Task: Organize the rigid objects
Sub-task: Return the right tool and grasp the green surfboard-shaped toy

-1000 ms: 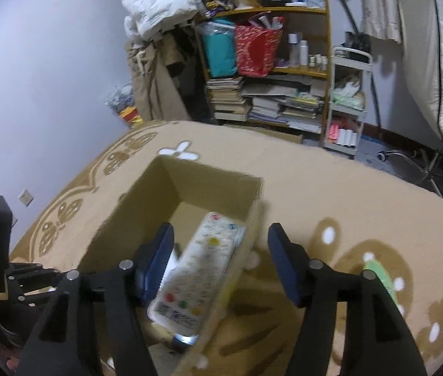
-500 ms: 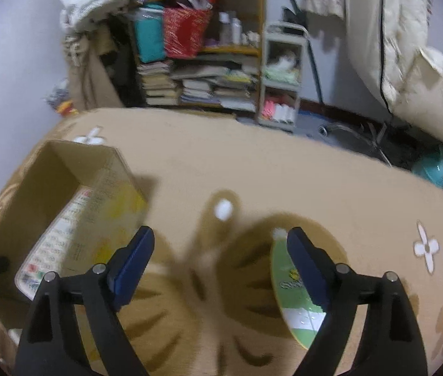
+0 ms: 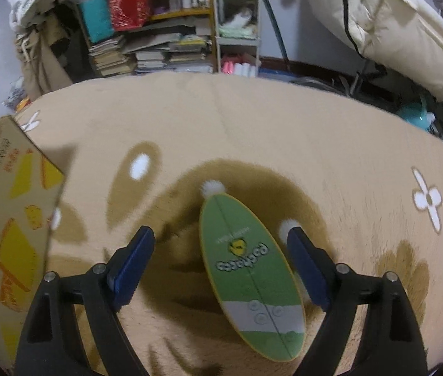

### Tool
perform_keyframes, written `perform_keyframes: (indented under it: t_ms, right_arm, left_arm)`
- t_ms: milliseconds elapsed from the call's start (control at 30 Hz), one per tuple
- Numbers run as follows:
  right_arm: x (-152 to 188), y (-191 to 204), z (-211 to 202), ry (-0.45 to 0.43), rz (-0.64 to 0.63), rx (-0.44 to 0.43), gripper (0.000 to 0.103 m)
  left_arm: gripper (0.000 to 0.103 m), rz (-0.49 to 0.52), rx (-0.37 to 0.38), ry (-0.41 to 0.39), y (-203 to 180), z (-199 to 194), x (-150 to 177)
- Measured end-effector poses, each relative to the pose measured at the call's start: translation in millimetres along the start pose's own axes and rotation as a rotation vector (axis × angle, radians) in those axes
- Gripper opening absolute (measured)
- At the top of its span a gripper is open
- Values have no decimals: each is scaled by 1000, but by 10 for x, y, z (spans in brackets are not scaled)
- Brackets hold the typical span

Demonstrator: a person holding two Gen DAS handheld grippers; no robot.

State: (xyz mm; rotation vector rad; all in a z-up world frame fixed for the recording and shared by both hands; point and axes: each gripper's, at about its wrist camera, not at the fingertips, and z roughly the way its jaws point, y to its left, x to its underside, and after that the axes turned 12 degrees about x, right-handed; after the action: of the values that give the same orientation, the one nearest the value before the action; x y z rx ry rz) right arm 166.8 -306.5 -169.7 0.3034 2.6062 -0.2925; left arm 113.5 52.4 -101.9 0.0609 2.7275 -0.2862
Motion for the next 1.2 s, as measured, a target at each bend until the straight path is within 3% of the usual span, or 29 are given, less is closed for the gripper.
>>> perform_keyframes:
  t_ms: [300, 567, 833, 1200]
  right_arm:
    - [100, -56, 172, 25, 1, 39, 91]
    - [160, -3, 148, 29, -11, 50, 72]
    - [163, -64, 98, 40, 24, 40, 59]
    - [126, -31, -59, 14, 46, 7, 59]
  left_arm:
    - [11, -2, 5, 0, -12, -6, -3]
    - [11, 3, -1, -1, -17, -5, 0]
    - [11, 6, -1, -2, -30, 4, 2]
    - [12, 9, -1, -2, -33, 0, -1]
